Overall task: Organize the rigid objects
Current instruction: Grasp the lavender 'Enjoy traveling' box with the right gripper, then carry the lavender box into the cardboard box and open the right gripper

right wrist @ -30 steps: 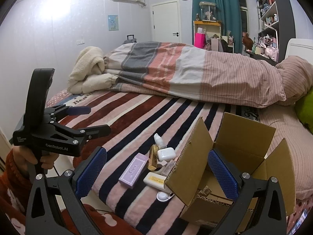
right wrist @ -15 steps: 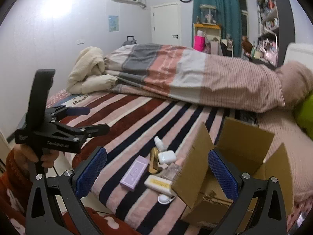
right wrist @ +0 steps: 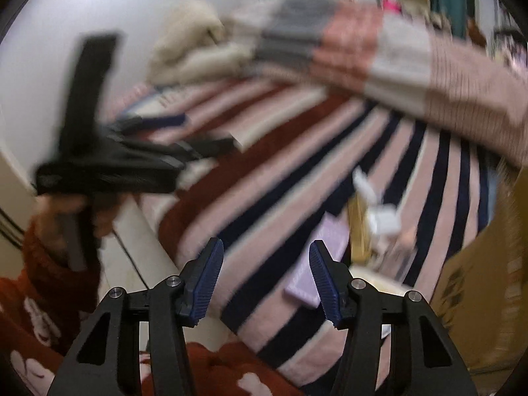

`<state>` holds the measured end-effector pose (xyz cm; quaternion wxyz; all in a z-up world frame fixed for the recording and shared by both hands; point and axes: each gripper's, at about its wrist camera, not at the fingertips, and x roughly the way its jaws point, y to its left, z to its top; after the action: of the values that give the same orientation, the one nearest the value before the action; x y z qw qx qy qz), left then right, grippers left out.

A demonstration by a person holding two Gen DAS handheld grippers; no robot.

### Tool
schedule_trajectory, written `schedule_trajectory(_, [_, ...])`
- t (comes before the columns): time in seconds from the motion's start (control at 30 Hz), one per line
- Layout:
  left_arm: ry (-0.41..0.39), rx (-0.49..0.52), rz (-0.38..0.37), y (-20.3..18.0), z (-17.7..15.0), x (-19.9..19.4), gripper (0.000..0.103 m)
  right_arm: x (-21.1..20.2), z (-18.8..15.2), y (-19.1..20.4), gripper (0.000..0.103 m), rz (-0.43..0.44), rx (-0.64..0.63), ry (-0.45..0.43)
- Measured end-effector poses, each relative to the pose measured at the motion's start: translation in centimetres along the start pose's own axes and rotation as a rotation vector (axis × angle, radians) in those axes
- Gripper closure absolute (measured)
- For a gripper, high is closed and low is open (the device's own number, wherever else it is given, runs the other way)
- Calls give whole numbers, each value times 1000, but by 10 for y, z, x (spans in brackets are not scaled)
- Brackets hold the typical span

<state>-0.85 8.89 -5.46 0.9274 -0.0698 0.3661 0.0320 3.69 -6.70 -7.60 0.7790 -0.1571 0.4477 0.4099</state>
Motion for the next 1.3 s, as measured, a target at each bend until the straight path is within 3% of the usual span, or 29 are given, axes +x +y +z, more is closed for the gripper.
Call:
schedule_trajectory(0.07, [24, 12, 14, 5, -7, 10, 0, 23, -1, -11, 53, -11, 78, 64])
schedule_trajectory(0.17, [38, 28, 50, 9, -15, 22, 0, 30, -7, -25, 53, -21, 129, 87])
schedule_trajectory(0.3, [38, 27, 21, 12, -21, 30, 0, 42, -7, -27, 53, 8, 155, 111])
schedule_trajectory(0.53, [43, 15, -30, 11, -22, 35, 0, 69, -7, -34, 53, -14, 158, 153])
schedule_trajectory(0.67, [53, 22, -58, 9, -21, 33, 0, 76, -6, -36, 68, -32, 151, 147])
schedule_trajectory(0.77, [68, -2, -159, 8, -18, 30, 0, 67, -2, -30, 70, -64, 99, 92])
schedule_trajectory(0.83, [56, 11, -273, 2, -15, 23, 0, 54, 2, -22, 70, -46, 62, 46])
schedule_trajectory(0.97, [46, 45, -406, -20, 1, 15, 1, 21, 8, -11, 70, -18, 0, -60])
schedule_trajectory(1.2, [47, 45, -571, -63, 45, 9, 1, -42, 16, -10, 70, -11, -26, -227])
schedule_trajectory(1.3, [43, 69, -626, -87, 60, 6, 15, -65, 18, -22, 70, -32, -9, -276])
